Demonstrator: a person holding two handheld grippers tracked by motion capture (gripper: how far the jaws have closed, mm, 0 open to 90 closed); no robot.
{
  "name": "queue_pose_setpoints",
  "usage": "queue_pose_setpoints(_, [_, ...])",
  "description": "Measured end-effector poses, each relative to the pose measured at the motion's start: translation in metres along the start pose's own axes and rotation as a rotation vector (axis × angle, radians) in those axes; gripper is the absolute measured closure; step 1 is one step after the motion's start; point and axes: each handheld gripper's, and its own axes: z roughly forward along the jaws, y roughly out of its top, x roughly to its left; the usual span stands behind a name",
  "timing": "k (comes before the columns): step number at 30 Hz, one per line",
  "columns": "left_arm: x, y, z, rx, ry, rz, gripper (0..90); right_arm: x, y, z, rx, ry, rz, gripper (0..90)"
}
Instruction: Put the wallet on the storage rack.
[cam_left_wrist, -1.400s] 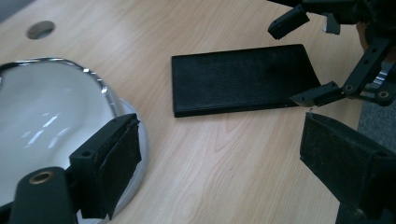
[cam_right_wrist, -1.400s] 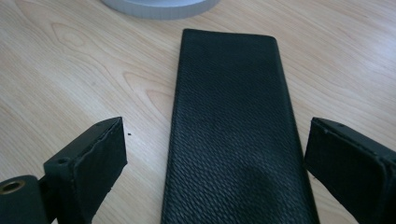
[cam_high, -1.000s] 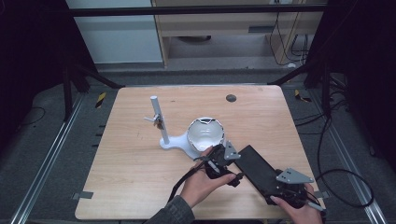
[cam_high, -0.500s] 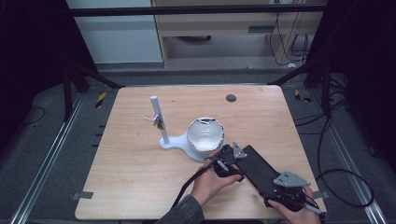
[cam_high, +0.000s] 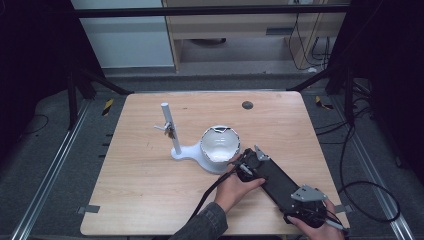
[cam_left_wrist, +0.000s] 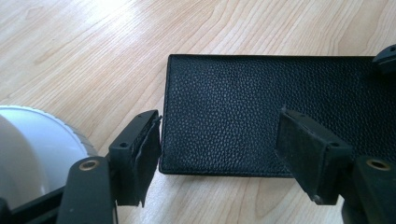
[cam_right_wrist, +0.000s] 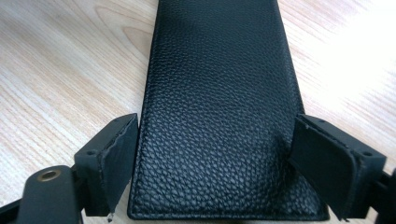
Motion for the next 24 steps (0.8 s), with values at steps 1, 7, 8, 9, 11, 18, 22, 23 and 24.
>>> queue_pose_setpoints(1, [0.000, 0.000, 0.001, 0.006, -0.004, 0.002, 30.5, -0.001, 0.000, 0.000, -0.001, 0.003, 0.002, 16.3])
queue_pose_setpoints(7, [0.005, 0.000, 0.004, 0.000, -0.029, -0.044, 29.9, -0.009, -0.005, -0.004, 0.007, -0.004, 0.015, 16.8])
queue_pose_setpoints(8, [0.006, 0.000, 0.005, 0.003, -0.036, -0.050, 29.4, -0.011, -0.006, -0.005, 0.008, -0.003, 0.020, 16.8])
queue_pose_setpoints(9, [0.006, 0.000, 0.005, 0.003, -0.036, -0.050, 28.9, -0.012, -0.007, -0.006, 0.008, -0.003, 0.022, 16.8])
queue_pose_setpoints(11, [0.006, 0.000, 0.008, 0.023, -0.049, -0.060, 28.7, -0.015, -0.008, -0.007, 0.010, -0.003, 0.033, 16.8])
queue_pose_setpoints(18, [0.009, -0.001, 0.022, 0.070, -0.090, -0.116, 25.1, -0.024, -0.014, -0.011, 0.025, -0.010, 0.045, 17.2])
queue_pose_setpoints(22, [0.010, -0.001, 0.029, 0.093, -0.096, -0.128, 24.0, -0.030, -0.018, -0.014, 0.030, -0.016, 0.050, 17.5])
queue_pose_setpoints(23, [0.010, -0.001, 0.030, 0.097, -0.102, -0.136, 23.9, -0.031, -0.018, -0.014, 0.030, -0.016, 0.057, 17.6])
queue_pose_setpoints(24, [0.011, -0.001, 0.030, 0.099, -0.111, -0.145, 23.5, -0.032, -0.019, -0.014, 0.029, -0.015, 0.057, 17.5])
